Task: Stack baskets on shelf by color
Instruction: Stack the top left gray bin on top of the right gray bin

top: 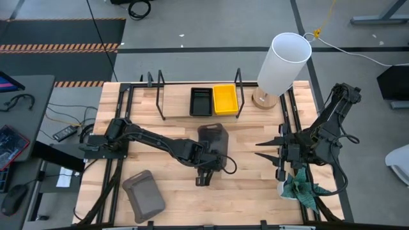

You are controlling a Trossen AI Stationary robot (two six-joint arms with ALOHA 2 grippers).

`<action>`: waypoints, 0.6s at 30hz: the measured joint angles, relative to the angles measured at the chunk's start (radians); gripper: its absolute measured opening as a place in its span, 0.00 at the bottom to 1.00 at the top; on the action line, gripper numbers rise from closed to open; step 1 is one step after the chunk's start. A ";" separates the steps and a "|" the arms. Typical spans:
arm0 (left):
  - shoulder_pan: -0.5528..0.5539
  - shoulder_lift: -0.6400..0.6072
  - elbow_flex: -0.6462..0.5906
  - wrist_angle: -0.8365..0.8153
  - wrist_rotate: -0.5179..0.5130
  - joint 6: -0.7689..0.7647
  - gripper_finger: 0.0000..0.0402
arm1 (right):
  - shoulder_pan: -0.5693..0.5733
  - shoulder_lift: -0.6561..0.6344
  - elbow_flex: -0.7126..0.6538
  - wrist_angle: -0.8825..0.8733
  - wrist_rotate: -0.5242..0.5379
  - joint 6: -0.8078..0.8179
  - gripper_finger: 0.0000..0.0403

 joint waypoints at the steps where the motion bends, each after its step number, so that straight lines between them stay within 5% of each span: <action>1: 0.000 0.000 0.000 -0.004 0.001 -0.010 0.10 | 0.000 0.000 0.000 0.000 0.000 0.000 0.32; 10: -0.001 0.000 0.000 -0.012 0.019 -0.017 0.26 | 0.000 0.000 0.000 0.000 0.000 -0.001 0.32; 18: -0.003 -0.002 0.029 -0.065 0.019 -0.043 0.03 | 0.000 0.000 0.000 0.000 0.000 -0.001 0.32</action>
